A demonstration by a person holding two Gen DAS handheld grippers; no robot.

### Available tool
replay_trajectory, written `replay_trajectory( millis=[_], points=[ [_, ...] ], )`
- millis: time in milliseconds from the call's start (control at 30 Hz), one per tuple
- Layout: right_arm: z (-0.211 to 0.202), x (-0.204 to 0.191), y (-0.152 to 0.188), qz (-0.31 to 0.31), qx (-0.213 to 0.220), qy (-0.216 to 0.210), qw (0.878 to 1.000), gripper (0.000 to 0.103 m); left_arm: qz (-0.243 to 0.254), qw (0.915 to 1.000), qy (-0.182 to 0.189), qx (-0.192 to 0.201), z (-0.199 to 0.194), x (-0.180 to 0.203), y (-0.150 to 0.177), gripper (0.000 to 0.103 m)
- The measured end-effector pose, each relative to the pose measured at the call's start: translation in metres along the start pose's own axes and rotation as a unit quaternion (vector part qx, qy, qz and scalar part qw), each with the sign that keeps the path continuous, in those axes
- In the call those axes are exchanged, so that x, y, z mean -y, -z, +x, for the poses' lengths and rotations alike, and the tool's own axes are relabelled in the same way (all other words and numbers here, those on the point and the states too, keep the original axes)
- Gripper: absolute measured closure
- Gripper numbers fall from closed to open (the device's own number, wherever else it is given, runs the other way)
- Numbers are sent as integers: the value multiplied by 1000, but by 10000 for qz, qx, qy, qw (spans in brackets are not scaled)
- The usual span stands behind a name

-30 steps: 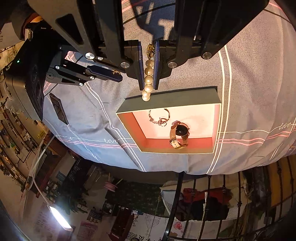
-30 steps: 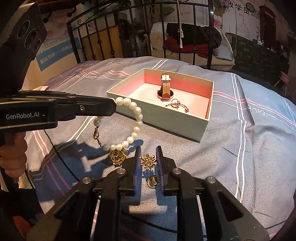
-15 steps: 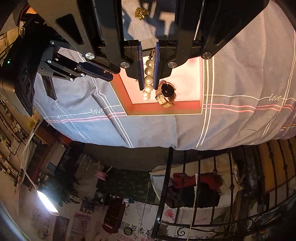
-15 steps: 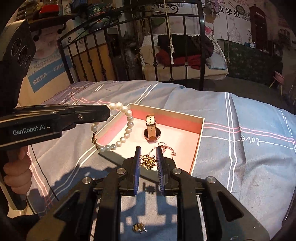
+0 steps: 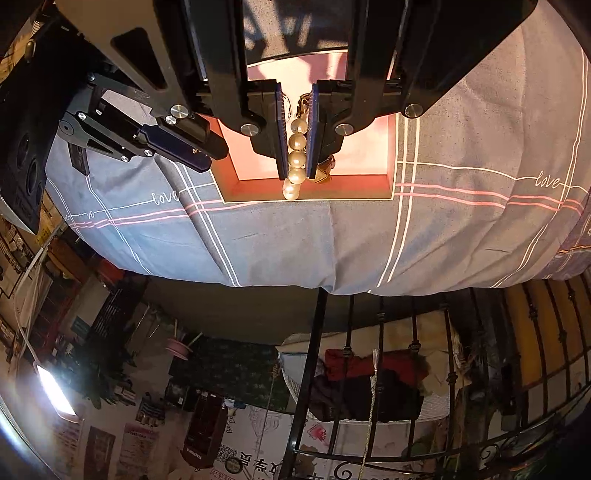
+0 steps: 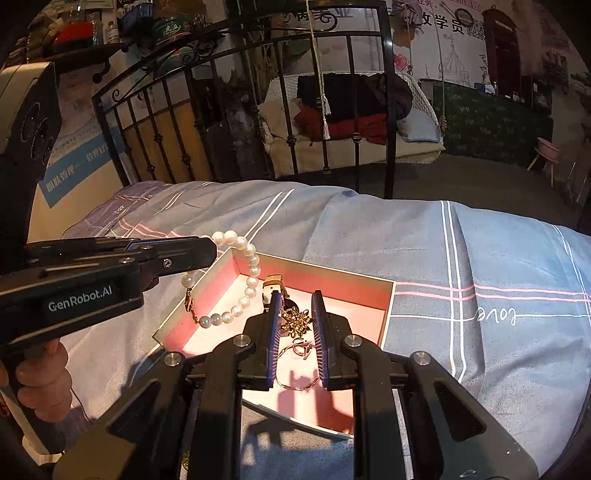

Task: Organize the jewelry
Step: 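Carry the pearl bracelet and flower charm into the box and open both tools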

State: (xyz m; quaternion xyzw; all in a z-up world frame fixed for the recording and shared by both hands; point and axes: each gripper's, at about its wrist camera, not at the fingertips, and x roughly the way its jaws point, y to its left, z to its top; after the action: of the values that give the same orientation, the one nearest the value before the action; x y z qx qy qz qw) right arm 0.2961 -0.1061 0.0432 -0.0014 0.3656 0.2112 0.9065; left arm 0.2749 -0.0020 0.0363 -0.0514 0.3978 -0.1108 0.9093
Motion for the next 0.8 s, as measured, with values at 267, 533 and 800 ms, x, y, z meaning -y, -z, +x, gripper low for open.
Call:
replay_trajectory(
  millis=[267, 533, 800],
  points=[
    [27, 7, 10, 116, -357, 21, 9993, 86, -11, 9993, -105, -359, 27, -5, 8, 94],
    [45, 5, 22, 73, -627, -16, 9980, 86, 14, 9976, -211, -661, 50, -8, 21, 94],
    [55, 4, 30, 32, -767, -92, 9970, 86, 125, 9959, -343, -827, 64, -6, 28, 94]
  ],
)
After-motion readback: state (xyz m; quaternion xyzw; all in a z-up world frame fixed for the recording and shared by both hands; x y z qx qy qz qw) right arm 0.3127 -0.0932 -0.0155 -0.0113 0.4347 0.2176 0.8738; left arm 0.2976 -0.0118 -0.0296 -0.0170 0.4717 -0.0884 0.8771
